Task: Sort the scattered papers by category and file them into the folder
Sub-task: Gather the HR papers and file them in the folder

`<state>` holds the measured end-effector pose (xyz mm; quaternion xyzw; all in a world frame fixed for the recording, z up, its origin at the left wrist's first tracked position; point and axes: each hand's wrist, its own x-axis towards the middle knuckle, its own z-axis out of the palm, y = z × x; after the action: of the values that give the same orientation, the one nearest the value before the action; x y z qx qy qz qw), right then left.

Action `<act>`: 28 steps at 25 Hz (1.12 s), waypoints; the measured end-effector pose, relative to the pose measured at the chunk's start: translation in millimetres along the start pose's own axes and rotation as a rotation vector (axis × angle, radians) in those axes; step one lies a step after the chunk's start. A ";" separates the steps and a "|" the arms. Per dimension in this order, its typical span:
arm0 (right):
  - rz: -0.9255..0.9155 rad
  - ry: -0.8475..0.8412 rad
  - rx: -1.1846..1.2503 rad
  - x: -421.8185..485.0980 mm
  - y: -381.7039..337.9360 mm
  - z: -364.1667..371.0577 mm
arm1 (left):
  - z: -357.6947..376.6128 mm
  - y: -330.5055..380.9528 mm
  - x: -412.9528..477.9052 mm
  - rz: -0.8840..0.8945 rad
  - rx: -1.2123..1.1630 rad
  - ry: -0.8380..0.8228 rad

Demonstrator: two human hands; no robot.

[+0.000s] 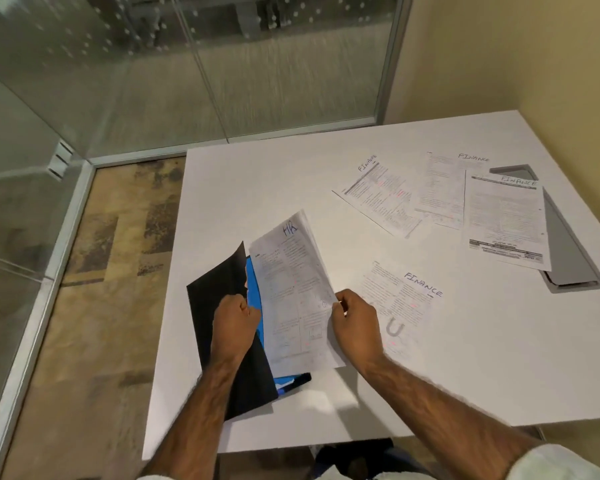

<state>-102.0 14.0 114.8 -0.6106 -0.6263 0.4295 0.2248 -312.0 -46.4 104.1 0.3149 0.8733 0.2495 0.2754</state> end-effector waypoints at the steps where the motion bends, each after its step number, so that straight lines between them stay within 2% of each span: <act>1: 0.011 -0.021 -0.027 -1.4 0.4 7.4 | -2.5 0.7 -0.3 -0.001 -0.015 0.001; 7: 0.043 -0.119 -0.140 -2.9 -12.5 40.1 | -10.9 2.8 2.1 -0.008 -0.082 -0.013; 12: 0.030 -0.070 -0.211 -3.3 -15.0 34.9 | -19.2 3.3 4.4 -0.019 -0.092 0.006; 18: -0.016 -0.094 -0.263 7.3 -37.1 45.9 | -27.7 0.0 4.9 -0.002 -0.078 0.016; 28: -0.019 -0.336 -0.298 15.4 -53.0 101.4 | -35.7 -0.9 8.6 0.000 0.010 0.060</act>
<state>-216.3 8.1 100.3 -0.5510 -0.7172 0.4256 0.0284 -340.7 -50.5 126.6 0.3088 0.8824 0.2545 0.2475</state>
